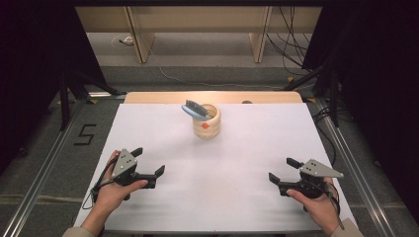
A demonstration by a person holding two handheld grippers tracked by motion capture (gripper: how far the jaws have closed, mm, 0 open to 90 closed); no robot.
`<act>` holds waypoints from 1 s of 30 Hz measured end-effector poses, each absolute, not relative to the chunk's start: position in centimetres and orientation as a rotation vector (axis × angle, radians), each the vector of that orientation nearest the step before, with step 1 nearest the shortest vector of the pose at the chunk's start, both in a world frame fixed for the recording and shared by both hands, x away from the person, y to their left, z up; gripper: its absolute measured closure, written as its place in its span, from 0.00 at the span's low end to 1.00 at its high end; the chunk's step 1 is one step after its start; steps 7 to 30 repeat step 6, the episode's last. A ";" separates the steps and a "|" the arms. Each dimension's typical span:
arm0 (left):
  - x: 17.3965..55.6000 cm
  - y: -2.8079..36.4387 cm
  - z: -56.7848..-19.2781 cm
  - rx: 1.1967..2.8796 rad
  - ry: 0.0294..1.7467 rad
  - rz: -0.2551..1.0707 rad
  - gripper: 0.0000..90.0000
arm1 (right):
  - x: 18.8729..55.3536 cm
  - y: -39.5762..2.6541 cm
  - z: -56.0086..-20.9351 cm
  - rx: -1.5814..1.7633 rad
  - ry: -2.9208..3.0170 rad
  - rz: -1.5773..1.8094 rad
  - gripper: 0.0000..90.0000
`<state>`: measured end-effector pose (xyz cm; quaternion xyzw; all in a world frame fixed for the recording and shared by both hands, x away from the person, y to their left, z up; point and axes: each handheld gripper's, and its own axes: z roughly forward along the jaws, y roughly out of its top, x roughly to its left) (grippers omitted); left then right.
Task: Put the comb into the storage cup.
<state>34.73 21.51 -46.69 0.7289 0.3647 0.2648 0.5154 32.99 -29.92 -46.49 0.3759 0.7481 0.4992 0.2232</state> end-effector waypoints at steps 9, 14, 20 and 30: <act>34.6 21.1 -46.7 1.749 0.873 0.635 0.00 | 33.0 -29.8 -46.6 1.031 2.067 1.374 0.14; 34.6 21.1 -46.7 1.749 0.873 0.635 0.00 | 33.0 -29.8 -46.6 1.031 2.067 1.374 0.14; 34.6 21.1 -46.7 1.749 0.873 0.635 0.00 | 33.0 -29.8 -46.6 1.031 2.067 1.374 0.14; 34.6 21.1 -46.7 1.749 0.873 0.635 0.00 | 33.0 -29.8 -46.6 1.031 2.067 1.374 0.14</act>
